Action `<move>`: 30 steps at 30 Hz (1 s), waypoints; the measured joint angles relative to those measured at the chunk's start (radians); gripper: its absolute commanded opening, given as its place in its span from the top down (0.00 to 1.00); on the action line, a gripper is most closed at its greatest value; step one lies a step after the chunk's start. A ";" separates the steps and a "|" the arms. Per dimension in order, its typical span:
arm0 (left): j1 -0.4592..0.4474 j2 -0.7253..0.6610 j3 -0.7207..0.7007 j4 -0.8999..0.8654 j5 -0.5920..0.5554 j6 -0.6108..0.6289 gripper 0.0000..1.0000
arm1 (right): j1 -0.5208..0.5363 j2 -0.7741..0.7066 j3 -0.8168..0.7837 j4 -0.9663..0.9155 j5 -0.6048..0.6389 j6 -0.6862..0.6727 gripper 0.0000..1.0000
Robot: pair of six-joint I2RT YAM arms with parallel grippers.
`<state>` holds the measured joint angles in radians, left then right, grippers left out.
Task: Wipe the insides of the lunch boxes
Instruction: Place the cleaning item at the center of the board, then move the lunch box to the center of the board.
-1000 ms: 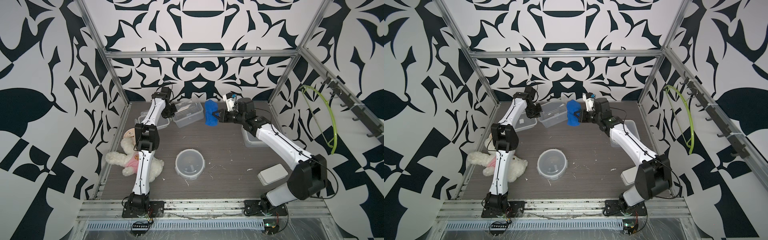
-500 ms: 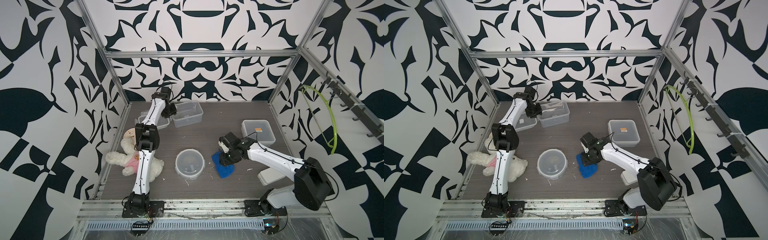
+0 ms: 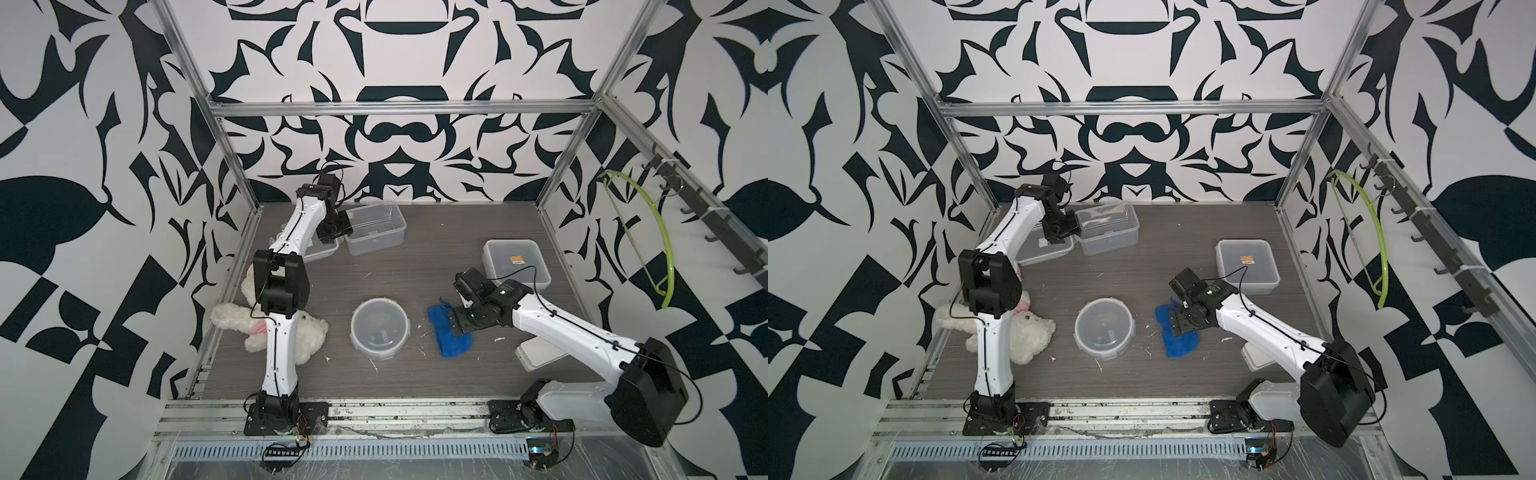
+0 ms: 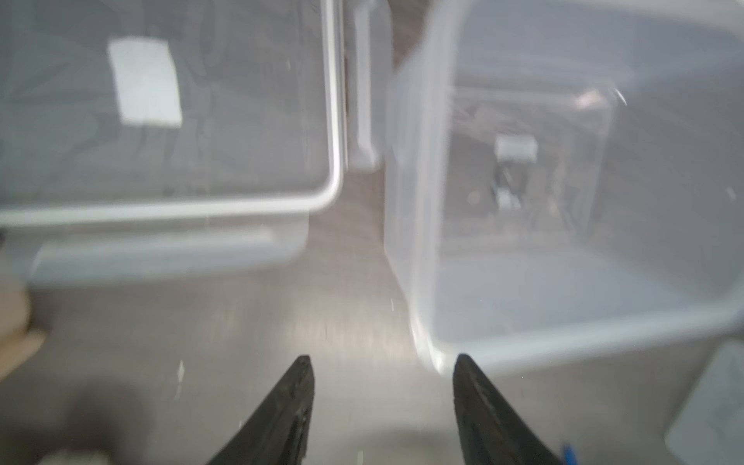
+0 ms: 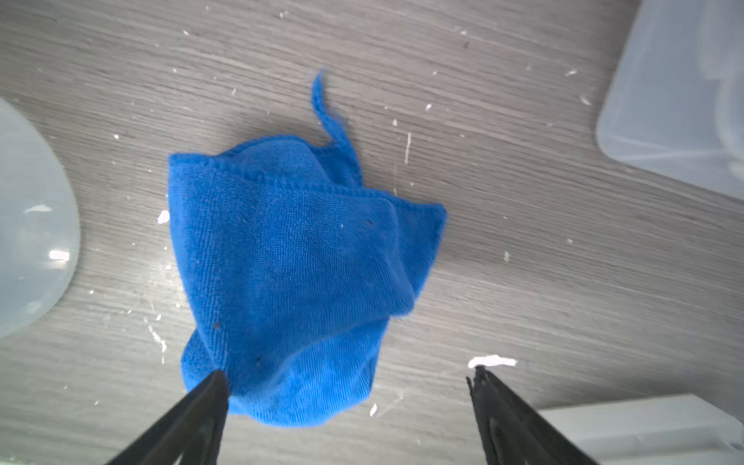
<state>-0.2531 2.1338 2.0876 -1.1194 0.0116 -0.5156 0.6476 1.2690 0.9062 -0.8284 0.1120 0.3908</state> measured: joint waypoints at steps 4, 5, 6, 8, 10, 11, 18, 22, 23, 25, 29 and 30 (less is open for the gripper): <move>-0.116 -0.229 -0.227 -0.011 -0.039 -0.010 0.38 | 0.000 -0.035 0.009 0.010 -0.085 0.006 0.18; -0.146 -0.272 -0.289 -0.016 -0.040 -0.021 0.37 | 0.000 -0.037 0.009 0.025 -0.123 0.008 0.27; -0.170 -0.305 -0.347 -0.020 -0.039 -0.034 0.35 | 0.001 -0.035 0.009 0.043 -0.153 0.006 0.28; -0.194 -0.363 -0.483 -0.027 -0.031 -0.072 0.33 | 0.027 -0.008 0.013 0.073 -0.157 0.014 0.29; -0.200 -0.399 -0.594 -0.033 -0.026 -0.113 0.31 | 0.064 0.046 0.024 0.076 -0.131 0.007 0.29; -0.207 -0.412 -0.639 -0.034 -0.020 -0.134 0.31 | 0.079 0.075 0.024 0.089 -0.128 0.004 0.27; -0.296 -0.496 -0.744 0.003 0.039 -0.256 0.25 | 0.100 0.079 -0.025 0.249 -0.210 0.014 0.15; -0.345 -0.552 -0.800 0.043 0.093 -0.325 0.20 | 0.095 0.047 -0.025 0.372 -0.288 0.030 0.13; -0.355 -0.565 -0.815 0.044 0.103 -0.344 0.20 | 0.092 0.048 -0.025 0.403 -0.320 0.036 0.13; -0.375 -0.584 -0.839 0.038 0.116 -0.373 0.18 | 0.087 0.066 -0.025 0.450 -0.380 0.054 0.14; -0.416 -0.625 -0.893 0.022 0.132 -0.436 0.16 | 0.082 0.167 -0.025 0.550 -0.518 0.106 0.15; -0.424 -0.632 -0.904 0.022 0.138 -0.447 0.16 | 0.081 0.190 -0.026 0.569 -0.542 0.116 0.16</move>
<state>-0.6769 1.5013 1.1835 -1.0973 0.1501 -0.9630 0.7284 1.4593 0.8806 -0.2592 -0.4297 0.5064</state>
